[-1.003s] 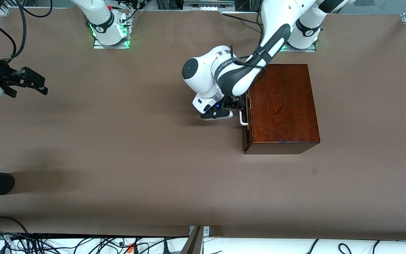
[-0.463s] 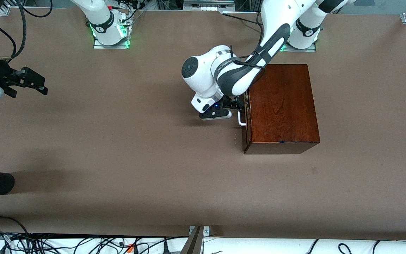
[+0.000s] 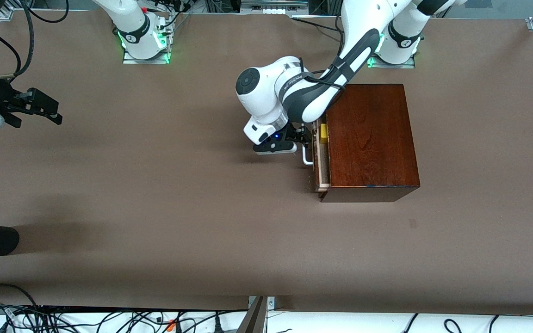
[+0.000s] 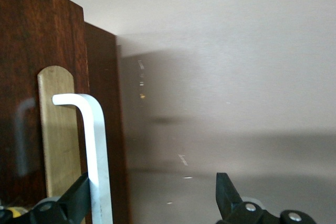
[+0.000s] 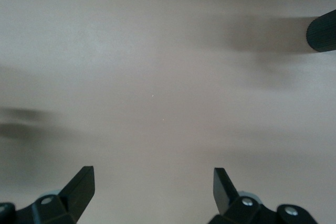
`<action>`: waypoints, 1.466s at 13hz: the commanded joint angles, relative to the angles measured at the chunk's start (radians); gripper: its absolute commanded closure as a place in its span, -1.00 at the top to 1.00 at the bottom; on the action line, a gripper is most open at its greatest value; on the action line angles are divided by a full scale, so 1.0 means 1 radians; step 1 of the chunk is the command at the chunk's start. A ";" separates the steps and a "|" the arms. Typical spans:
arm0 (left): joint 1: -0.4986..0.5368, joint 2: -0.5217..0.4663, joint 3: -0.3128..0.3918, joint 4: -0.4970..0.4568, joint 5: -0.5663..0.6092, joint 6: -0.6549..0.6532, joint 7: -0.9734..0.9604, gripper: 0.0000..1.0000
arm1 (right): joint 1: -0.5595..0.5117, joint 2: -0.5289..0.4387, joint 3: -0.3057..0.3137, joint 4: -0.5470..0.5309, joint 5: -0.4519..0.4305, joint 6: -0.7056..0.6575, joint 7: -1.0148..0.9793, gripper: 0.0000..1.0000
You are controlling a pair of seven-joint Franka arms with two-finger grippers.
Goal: Open drawer, take yellow block, close drawer
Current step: 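Pull the drawer out of the box with the left gripper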
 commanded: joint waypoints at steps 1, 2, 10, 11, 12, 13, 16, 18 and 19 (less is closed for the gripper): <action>-0.023 0.029 -0.005 0.011 -0.064 0.143 -0.005 1.00 | -0.007 -0.004 0.001 0.002 -0.003 -0.010 -0.005 1.00; -0.023 0.030 -0.005 0.011 -0.069 0.155 -0.005 1.00 | -0.007 -0.004 -0.004 0.002 -0.003 -0.010 -0.005 1.00; -0.053 0.035 -0.005 0.027 -0.124 0.213 -0.005 1.00 | -0.007 0.000 -0.006 0.002 -0.003 -0.010 -0.003 1.00; -0.055 0.035 -0.005 0.027 -0.125 0.225 -0.005 1.00 | -0.007 0.000 -0.006 0.002 -0.003 -0.010 -0.005 1.00; -0.060 0.035 -0.005 0.027 -0.127 0.239 -0.005 1.00 | -0.007 0.000 -0.006 0.002 -0.003 -0.010 -0.003 1.00; -0.061 0.037 -0.005 0.027 -0.127 0.248 -0.005 1.00 | -0.007 0.000 -0.006 0.002 -0.005 -0.010 -0.003 1.00; -0.079 0.044 -0.005 0.043 -0.174 0.259 -0.005 1.00 | -0.007 0.000 -0.006 0.002 -0.003 -0.010 -0.003 1.00; -0.083 0.050 -0.005 0.061 -0.217 0.262 -0.005 1.00 | -0.007 0.000 -0.006 0.002 -0.003 -0.010 -0.001 1.00; -0.086 0.052 -0.005 0.073 -0.227 0.265 -0.006 1.00 | -0.007 0.000 -0.006 0.002 -0.003 -0.010 -0.001 1.00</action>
